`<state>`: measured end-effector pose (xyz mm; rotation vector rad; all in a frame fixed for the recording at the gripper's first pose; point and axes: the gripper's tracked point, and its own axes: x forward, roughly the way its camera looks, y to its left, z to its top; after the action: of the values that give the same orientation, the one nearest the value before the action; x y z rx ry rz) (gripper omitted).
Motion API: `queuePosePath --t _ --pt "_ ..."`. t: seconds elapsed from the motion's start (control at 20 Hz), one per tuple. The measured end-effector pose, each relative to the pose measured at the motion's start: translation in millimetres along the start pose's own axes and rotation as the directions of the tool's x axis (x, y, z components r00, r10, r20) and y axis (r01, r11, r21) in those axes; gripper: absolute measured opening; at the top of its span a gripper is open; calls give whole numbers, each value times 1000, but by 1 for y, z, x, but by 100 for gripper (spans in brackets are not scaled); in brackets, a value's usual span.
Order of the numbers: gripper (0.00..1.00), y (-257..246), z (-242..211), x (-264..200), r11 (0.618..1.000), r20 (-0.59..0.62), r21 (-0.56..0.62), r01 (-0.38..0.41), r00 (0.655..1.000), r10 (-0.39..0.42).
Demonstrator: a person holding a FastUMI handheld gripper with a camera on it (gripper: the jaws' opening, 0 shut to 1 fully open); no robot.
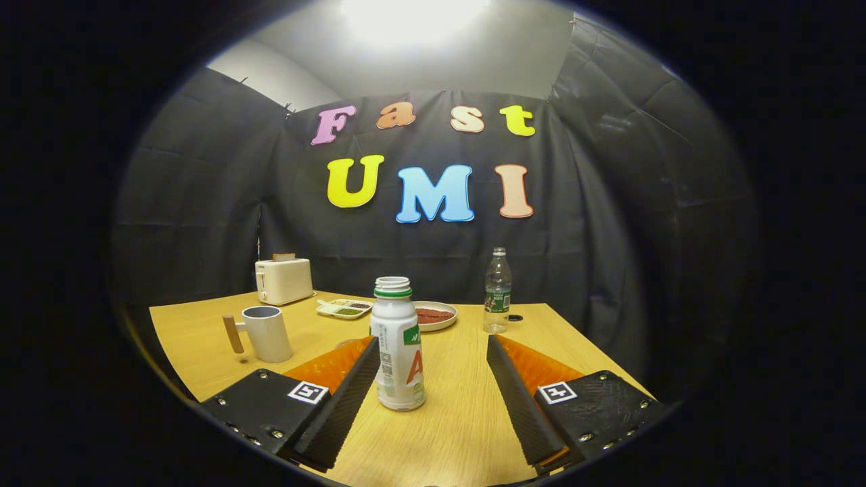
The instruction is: Take the bottle from table, then pour the juice into the cup, finally place the bottle on the coaster
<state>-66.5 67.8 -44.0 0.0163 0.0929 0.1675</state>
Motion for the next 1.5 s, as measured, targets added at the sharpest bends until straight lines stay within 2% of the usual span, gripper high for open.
queuePosePath --t 0.6,1.2,1.5 --pt "97 56 -32 21 994 -53 41 -97 994 99" --pt "97 43 -30 75 1000 -48 5 -10 999 10" --pt "97 41 -35 95 1000 -68 15 3 998 -2"
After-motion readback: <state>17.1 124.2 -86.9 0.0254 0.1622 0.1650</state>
